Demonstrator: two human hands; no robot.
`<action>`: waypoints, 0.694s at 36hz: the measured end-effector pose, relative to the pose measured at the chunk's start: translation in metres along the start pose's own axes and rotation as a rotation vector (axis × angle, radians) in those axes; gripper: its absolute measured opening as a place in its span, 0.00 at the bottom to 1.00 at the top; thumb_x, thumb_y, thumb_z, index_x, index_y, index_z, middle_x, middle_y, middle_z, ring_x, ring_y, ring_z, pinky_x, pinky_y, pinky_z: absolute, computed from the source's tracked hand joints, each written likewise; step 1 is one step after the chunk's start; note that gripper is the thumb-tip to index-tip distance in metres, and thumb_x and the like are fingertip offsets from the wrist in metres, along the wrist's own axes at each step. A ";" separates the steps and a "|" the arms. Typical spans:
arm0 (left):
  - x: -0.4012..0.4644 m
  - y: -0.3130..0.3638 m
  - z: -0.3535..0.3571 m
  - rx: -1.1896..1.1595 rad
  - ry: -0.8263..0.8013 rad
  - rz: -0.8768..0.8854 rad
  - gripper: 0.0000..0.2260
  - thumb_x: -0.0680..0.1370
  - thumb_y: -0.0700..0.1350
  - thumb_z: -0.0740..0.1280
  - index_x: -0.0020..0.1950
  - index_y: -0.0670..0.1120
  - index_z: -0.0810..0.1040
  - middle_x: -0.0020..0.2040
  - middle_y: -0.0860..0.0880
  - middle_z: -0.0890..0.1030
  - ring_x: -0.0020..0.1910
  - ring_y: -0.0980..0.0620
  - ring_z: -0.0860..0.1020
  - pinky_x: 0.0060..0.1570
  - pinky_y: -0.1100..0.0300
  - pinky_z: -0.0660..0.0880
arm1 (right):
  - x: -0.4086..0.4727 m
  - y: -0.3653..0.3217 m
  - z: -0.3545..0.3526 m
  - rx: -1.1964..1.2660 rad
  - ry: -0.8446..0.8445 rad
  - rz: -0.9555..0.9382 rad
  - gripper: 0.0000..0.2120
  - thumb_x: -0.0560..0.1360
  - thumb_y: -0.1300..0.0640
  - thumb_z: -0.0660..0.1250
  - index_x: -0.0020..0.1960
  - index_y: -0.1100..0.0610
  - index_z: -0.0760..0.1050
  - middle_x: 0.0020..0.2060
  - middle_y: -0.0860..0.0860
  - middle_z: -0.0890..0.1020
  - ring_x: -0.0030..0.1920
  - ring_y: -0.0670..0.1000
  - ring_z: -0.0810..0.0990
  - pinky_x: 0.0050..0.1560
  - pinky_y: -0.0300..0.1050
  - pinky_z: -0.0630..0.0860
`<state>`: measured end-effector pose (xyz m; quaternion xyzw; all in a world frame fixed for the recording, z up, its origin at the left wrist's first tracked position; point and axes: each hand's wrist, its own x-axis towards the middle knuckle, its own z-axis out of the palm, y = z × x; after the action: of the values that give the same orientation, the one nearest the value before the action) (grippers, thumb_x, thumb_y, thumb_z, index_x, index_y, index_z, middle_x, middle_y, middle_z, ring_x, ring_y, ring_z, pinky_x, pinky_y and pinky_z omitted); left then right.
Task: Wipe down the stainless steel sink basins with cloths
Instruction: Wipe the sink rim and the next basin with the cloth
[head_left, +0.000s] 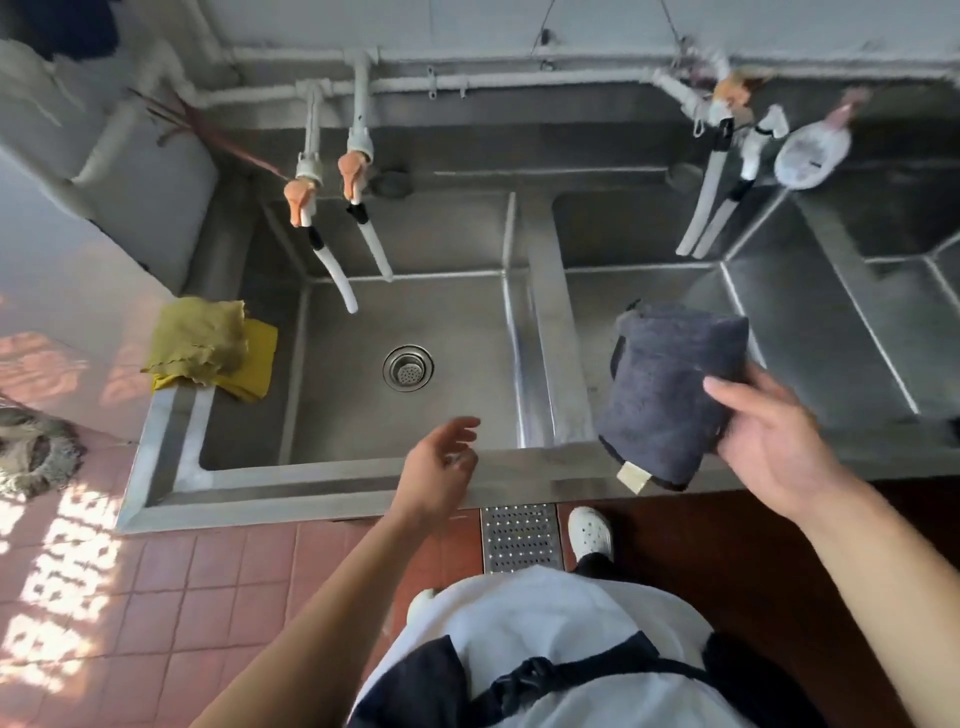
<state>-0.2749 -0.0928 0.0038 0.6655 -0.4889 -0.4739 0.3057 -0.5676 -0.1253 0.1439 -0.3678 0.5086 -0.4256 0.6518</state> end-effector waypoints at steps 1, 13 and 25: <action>0.005 0.006 0.007 0.006 0.006 -0.002 0.17 0.77 0.33 0.63 0.58 0.53 0.78 0.50 0.52 0.82 0.47 0.59 0.79 0.45 0.76 0.72 | 0.005 0.000 -0.007 -0.003 -0.015 0.022 0.17 0.73 0.61 0.64 0.58 0.48 0.80 0.56 0.50 0.84 0.58 0.50 0.82 0.56 0.52 0.79; 0.086 0.075 0.129 0.229 0.069 -0.164 0.20 0.78 0.41 0.68 0.69 0.52 0.74 0.64 0.49 0.77 0.60 0.50 0.76 0.62 0.58 0.71 | 0.098 0.012 -0.135 0.199 0.012 0.371 0.12 0.80 0.57 0.62 0.61 0.57 0.77 0.55 0.54 0.85 0.56 0.52 0.84 0.57 0.53 0.77; 0.233 0.107 0.173 0.915 0.101 -0.045 0.33 0.81 0.58 0.58 0.82 0.55 0.46 0.82 0.49 0.42 0.81 0.44 0.41 0.78 0.47 0.42 | 0.216 0.041 -0.259 0.054 0.192 0.558 0.17 0.78 0.50 0.64 0.66 0.51 0.75 0.60 0.53 0.83 0.62 0.55 0.79 0.65 0.57 0.71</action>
<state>-0.4571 -0.3379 -0.0430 0.7647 -0.6179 -0.1825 -0.0064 -0.7875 -0.3228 -0.0236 -0.1543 0.6380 -0.2764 0.7019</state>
